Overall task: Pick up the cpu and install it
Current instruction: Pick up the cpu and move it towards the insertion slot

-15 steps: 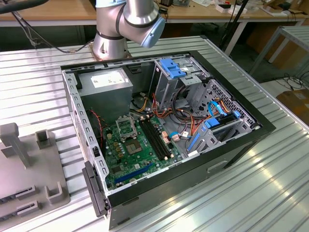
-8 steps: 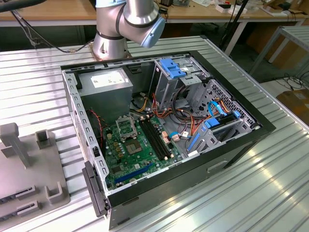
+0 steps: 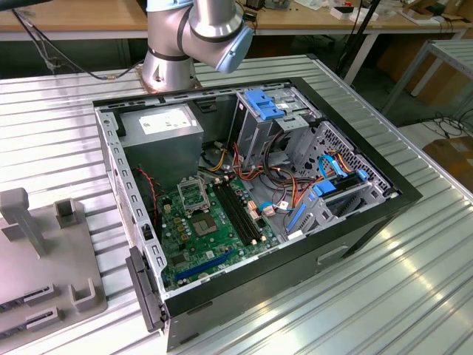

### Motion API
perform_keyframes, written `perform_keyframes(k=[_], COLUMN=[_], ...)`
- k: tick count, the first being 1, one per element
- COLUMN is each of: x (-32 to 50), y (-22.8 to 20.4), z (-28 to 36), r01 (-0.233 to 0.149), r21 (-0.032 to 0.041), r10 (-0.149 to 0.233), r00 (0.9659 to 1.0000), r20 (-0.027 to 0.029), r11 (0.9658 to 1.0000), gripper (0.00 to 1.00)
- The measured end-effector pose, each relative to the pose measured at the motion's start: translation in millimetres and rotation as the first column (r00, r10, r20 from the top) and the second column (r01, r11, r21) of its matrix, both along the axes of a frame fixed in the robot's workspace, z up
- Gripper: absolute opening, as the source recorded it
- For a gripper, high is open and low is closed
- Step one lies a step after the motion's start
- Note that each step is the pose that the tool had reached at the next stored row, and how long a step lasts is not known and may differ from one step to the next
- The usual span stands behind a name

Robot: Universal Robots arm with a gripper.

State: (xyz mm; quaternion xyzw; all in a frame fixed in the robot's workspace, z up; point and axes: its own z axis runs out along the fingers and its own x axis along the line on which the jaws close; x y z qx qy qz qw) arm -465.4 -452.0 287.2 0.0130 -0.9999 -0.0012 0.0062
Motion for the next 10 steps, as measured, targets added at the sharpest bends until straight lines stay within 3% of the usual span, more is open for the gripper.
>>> perform_keyframes(k=[10], x=[0.0], y=[0.0], z=[5.8], r01=[0.0], r21=[0.0], r10=[0.0], r00=[1.0], r20=[0.0], r11=[1.0], gripper=[0.47])
